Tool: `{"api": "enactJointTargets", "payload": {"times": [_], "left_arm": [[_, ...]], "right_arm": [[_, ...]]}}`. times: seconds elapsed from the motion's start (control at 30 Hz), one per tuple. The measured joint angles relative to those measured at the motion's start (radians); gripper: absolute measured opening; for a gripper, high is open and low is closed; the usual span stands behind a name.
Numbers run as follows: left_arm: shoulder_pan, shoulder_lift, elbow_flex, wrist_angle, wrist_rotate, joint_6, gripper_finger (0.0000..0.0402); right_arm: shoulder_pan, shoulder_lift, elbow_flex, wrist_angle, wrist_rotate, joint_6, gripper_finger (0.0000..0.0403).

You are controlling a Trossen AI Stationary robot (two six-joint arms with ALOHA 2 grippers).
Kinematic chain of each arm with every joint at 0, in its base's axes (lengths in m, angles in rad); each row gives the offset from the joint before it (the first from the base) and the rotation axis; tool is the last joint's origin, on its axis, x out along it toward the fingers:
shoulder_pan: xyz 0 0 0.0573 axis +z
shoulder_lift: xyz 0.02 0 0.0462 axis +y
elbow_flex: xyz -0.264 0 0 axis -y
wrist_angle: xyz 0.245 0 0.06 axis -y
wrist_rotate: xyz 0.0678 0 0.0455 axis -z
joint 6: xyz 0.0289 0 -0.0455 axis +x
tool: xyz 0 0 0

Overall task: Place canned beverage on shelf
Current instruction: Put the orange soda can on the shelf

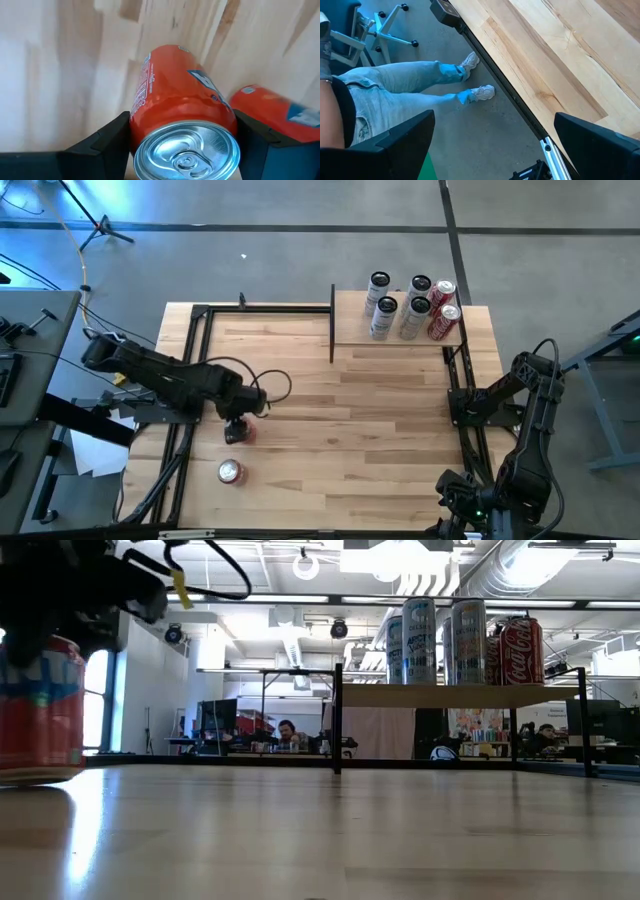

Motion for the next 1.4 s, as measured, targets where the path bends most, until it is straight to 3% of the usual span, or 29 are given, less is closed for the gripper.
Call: {"api": "enactJointTargets", "payload": {"times": [0.27,0.47,1.0,1.4], "left_arm": [[0.100,0.000,0.000,0.000,-0.062,0.418,0.0242],[0.169,0.002,-0.001,-0.031,-0.073,0.576,0.0242],[0.270,0.010,-0.003,-0.177,-0.070,0.600,0.0260],[0.283,0.021,-0.003,-0.181,-0.055,0.529,0.0290]], "right_arm": [[0.000,0.000,0.000,0.000,0.000,0.000,0.0399],[0.000,0.000,0.000,0.000,0.000,0.000,0.0399],[0.000,0.000,0.000,0.000,0.000,0.000,0.0399],[0.000,0.000,0.000,0.000,0.000,0.000,0.0399]]}}
